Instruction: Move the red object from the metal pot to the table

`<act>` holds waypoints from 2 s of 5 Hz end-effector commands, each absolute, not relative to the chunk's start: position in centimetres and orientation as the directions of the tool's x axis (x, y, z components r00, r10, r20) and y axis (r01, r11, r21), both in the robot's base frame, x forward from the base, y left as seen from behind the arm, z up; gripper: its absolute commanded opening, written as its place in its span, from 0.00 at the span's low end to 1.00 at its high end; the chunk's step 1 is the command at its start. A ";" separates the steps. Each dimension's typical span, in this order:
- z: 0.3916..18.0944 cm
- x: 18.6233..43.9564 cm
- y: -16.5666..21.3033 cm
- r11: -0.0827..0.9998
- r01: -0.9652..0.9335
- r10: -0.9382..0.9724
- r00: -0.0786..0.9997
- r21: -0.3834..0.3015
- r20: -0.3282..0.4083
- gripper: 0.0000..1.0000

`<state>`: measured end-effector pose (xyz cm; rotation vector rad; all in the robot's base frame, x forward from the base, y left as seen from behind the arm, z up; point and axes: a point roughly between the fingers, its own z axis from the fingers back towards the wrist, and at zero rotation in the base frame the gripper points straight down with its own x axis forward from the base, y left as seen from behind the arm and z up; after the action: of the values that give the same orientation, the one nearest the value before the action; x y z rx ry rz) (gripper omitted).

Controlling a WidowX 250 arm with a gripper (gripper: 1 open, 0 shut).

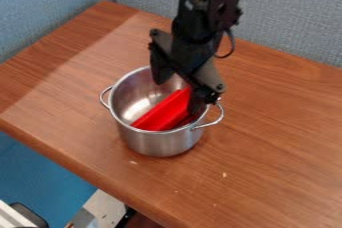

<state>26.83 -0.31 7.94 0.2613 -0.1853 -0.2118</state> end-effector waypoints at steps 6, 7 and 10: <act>5.0 28.5 0.5 0.977 0.091 -0.133 0.967 0.194 0.218 1.00; 3.7 29.1 -0.3 0.982 0.063 -0.099 0.974 0.178 0.205 1.00; 3.7 29.3 -0.9 0.984 -0.099 0.068 0.977 0.148 0.201 0.00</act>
<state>28.64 -0.47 2.65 0.1671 -0.1584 0.0849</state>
